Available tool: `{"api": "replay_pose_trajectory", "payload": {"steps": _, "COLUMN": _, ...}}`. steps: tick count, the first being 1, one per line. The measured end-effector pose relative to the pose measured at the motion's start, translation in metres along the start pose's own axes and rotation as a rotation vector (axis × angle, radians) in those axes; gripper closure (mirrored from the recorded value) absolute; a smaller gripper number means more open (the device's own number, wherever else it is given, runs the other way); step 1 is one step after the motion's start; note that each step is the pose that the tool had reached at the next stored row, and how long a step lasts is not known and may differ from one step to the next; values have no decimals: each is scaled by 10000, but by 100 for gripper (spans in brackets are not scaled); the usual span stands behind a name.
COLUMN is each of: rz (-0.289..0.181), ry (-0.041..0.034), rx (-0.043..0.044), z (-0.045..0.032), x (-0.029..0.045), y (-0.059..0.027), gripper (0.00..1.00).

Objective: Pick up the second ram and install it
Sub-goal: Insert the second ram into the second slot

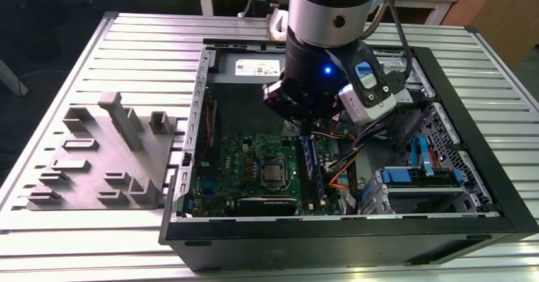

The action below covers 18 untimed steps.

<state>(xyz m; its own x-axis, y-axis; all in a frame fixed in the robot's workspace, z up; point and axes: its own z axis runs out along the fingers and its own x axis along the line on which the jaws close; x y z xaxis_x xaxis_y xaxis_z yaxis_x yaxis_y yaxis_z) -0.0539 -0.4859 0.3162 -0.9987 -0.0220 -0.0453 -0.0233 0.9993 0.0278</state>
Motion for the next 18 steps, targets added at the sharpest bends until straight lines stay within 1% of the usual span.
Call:
{"api": "replay_pose_trajectory", "payload": {"steps": 4, "rz": 696, "ry": -20, "rx": 31, "z": 10, "x": 1, "y": 0, "gripper": 92}}
{"api": "replay_pose_trajectory", "payload": {"steps": 5, "rz": 762, "ry": -20, "rx": 35, "z": 12, "x": 1, "y": -1, "gripper": 92}}
{"api": "replay_pose_trajectory", "payload": {"steps": 6, "rz": 772, "ry": -21, "rx": 25, "z": 15, "x": 1, "y": -1, "gripper": 92}}
{"api": "replay_pose_trajectory", "payload": {"steps": 10, "rz": 768, "ry": -18, "rx": -140, "z": 33, "x": 2, "y": -1, "gripper": 92}}
{"api": "replay_pose_trajectory", "payload": {"steps": 11, "rz": 757, "ry": -18, "rx": -169, "z": 39, "x": 2, "y": -1, "gripper": 92}}
{"api": "replay_pose_trajectory", "payload": {"steps": 13, "rz": 697, "ry": -16, "rx": -199, "z": 52, "x": 3, "y": -1, "gripper": 92}}
{"api": "replay_pose_trajectory", "payload": {"steps": 18, "rz": 524, "ry": -8, "rx": -208, "z": 90, "x": 4, "y": -4, "gripper": 92}}
